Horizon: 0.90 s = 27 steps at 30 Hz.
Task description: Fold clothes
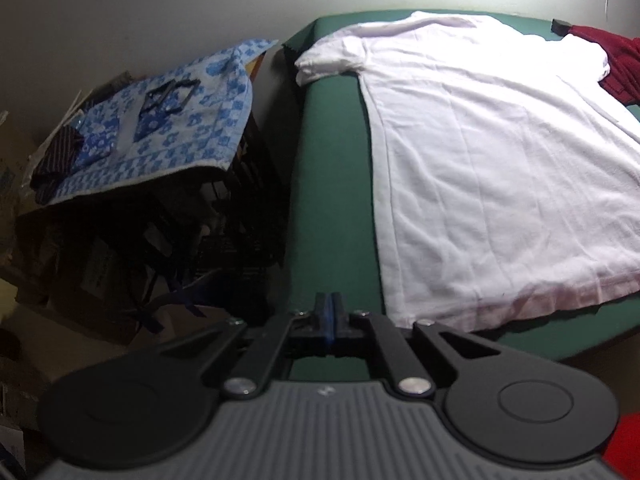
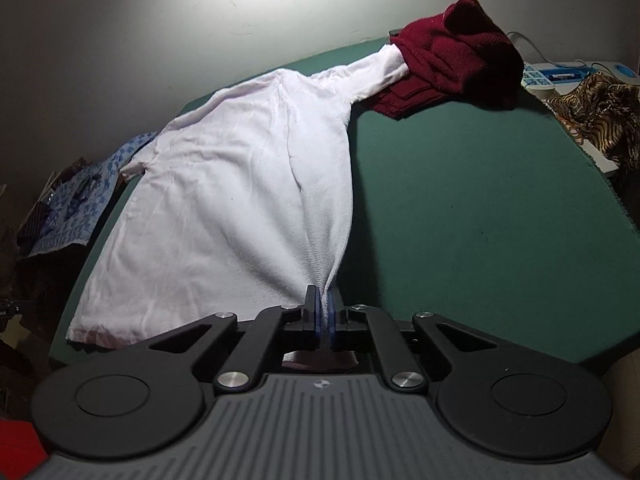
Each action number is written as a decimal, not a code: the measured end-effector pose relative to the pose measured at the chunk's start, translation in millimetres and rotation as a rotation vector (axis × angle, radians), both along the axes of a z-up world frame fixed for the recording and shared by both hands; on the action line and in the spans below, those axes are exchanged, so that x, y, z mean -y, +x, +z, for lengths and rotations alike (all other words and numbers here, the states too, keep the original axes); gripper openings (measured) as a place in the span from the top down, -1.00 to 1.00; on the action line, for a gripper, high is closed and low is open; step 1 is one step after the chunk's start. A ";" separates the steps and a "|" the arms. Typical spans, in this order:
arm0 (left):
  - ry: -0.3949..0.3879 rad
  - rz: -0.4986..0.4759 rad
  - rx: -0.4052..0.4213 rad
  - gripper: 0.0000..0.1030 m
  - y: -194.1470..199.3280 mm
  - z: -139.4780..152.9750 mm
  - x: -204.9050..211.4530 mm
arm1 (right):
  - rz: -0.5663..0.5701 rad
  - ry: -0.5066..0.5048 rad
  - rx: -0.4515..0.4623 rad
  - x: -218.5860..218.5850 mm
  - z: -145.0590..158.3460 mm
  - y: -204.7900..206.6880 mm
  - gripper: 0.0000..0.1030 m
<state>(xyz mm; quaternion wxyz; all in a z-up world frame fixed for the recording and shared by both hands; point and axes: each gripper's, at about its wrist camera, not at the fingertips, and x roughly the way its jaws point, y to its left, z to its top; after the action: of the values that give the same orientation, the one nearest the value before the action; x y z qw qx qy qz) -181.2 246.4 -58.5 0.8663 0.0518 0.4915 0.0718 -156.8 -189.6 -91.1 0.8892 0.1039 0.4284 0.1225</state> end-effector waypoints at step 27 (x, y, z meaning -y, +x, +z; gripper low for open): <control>-0.080 -0.070 -0.018 0.96 5.0 -31.8 30.8 | -0.012 -0.157 -0.015 -18.9 -19.8 -10.0 0.86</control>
<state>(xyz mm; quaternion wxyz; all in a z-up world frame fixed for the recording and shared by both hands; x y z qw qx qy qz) -176.3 215.6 -90.3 0.8651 0.0351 0.4998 0.0214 -166.8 -170.7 -110.9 0.8922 0.0373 0.4426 0.0823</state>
